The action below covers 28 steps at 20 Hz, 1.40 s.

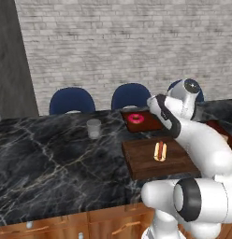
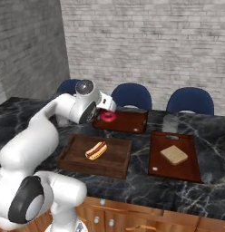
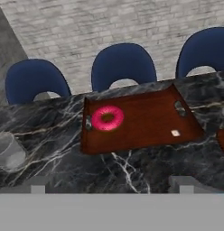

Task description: Take the donuts from the fridge and place them on the empty tray on the dining counter.

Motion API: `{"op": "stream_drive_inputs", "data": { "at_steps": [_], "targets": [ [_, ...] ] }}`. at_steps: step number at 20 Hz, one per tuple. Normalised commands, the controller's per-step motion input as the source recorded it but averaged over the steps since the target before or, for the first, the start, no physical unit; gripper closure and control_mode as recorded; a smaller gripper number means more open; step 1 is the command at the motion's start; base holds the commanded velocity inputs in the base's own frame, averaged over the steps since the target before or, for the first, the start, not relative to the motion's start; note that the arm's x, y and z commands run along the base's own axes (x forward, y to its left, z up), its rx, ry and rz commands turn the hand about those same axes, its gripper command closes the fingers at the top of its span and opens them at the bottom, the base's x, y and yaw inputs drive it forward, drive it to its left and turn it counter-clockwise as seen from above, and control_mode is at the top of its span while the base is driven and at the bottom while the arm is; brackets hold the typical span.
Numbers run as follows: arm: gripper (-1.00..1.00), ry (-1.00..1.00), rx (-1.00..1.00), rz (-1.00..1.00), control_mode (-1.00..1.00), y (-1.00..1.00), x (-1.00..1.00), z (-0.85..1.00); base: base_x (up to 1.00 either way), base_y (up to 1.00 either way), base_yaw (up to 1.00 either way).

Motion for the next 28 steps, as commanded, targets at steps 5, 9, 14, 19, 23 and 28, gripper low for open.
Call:
{"op": "stream_drive_inputs", "data": {
  "at_steps": [5,9,14,19,23,28],
  "targets": [
    [-1.00,-0.07,0.02,0.00,-1.00,0.00,-1.00,0.51,0.00,0.00,0.00],
    [-1.00,-0.07,0.00,0.00,-1.00,0.03,-1.00,0.58,0.00,0.00,0.00],
    [-1.00,-0.04,-0.04,0.00,-1.00,0.13,-1.00,0.71,0.00,0.00,0.00],
    [-1.00,0.01,-0.08,0.00,-1.00,0.17,-1.00,0.36,0.00,0.00,0.00],
    [-1.00,-0.05,-0.02,0.00,-1.00,0.09,-1.00,0.32,0.00,0.00,0.00],
    [-1.00,-0.04,0.00,0.00,1.00,0.00,-0.20,0.06,-0.30,-0.16,-0.38]
  ]
}}
